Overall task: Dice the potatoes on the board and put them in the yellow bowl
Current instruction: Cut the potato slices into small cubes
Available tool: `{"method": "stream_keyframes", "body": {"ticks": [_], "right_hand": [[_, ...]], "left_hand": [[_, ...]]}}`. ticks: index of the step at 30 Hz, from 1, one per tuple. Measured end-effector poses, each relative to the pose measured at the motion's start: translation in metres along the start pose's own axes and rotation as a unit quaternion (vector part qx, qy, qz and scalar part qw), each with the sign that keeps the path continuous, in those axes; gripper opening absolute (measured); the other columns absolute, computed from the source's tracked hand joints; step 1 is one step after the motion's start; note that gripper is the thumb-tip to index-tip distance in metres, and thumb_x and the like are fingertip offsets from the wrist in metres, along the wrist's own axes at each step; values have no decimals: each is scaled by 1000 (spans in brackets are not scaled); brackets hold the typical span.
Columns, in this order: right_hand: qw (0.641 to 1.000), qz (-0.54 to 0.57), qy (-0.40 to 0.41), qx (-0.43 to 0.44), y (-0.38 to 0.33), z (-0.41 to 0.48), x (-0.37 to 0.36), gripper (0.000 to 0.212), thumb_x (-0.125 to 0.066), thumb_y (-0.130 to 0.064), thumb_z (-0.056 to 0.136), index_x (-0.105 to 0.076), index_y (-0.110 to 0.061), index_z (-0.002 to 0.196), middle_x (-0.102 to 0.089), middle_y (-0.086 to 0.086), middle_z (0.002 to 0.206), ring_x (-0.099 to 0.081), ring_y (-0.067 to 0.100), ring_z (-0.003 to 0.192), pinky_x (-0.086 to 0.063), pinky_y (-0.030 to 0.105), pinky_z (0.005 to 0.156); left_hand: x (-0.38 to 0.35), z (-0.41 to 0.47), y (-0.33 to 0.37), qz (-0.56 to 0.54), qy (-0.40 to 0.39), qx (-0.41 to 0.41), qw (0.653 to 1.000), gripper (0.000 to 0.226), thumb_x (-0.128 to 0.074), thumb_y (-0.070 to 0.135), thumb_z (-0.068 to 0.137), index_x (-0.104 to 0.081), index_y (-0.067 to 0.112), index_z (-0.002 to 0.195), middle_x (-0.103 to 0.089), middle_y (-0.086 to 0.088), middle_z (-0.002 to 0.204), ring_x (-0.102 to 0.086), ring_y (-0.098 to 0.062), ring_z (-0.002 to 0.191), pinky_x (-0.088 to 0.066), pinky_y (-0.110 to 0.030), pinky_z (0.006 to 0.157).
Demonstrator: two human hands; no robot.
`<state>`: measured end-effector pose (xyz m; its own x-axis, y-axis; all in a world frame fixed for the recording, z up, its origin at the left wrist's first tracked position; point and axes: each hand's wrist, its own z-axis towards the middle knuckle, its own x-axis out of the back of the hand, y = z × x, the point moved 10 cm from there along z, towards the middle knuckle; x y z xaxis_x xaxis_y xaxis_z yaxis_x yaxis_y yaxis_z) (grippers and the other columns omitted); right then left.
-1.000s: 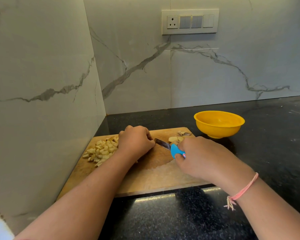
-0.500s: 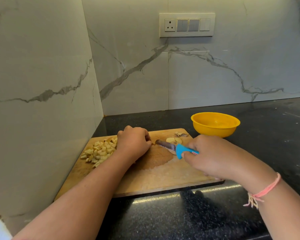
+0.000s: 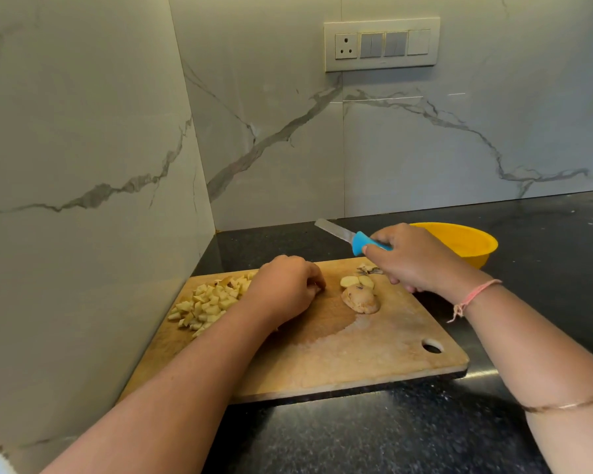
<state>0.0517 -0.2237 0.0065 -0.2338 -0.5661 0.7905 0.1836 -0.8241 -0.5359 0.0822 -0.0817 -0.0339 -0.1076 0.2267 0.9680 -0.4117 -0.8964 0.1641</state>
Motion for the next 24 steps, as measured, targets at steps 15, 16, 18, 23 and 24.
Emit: {"method": "stream_keyframes", "body": {"ticks": [15,16,18,23,24], "right_hand": [[997,48,53,15,10,-7,8,35,-45,-32,98,-54,-14,126,-53,-3,64,-46,7,47,-34,15,41],[997,50,56,17,10,-7,9,34,-45,-32,98,-54,-14,126,-52,-3,65,-46,7,48,-34,15,42],[996,51,64,21,10,-8,10,34,-44,-32,98,-54,-14,125,-52,-4,65,-46,7,48,-34,14,41],[995,50,78,40,9,-8,11,29,-46,-32,97,-59,-14,115,-53,-3,68,-47,8,53,-37,17,45],[995,50,79,43,8,-7,10,28,-46,-32,97,-60,-14,113,-54,-3,69,-48,7,54,-37,17,46]], "left_hand": [[37,-17,-54,123,48,186,974,24,-59,36,91,-68,29,112,-52,1,127,-44,-23,118,-41,-40,97],[38,-18,-53,127,54,192,972,28,-60,43,89,-70,28,110,-54,1,125,-45,-23,117,-42,-40,96],[39,-15,-47,132,63,189,971,36,-59,53,87,-71,25,106,-58,1,120,-47,-23,115,-42,-40,94],[24,5,2,62,51,73,994,26,-56,40,93,-63,28,114,-57,4,123,-49,-17,114,-45,-40,98],[17,10,13,38,32,47,998,25,-56,35,94,-61,28,117,-57,5,124,-50,-16,115,-45,-40,100]]}}
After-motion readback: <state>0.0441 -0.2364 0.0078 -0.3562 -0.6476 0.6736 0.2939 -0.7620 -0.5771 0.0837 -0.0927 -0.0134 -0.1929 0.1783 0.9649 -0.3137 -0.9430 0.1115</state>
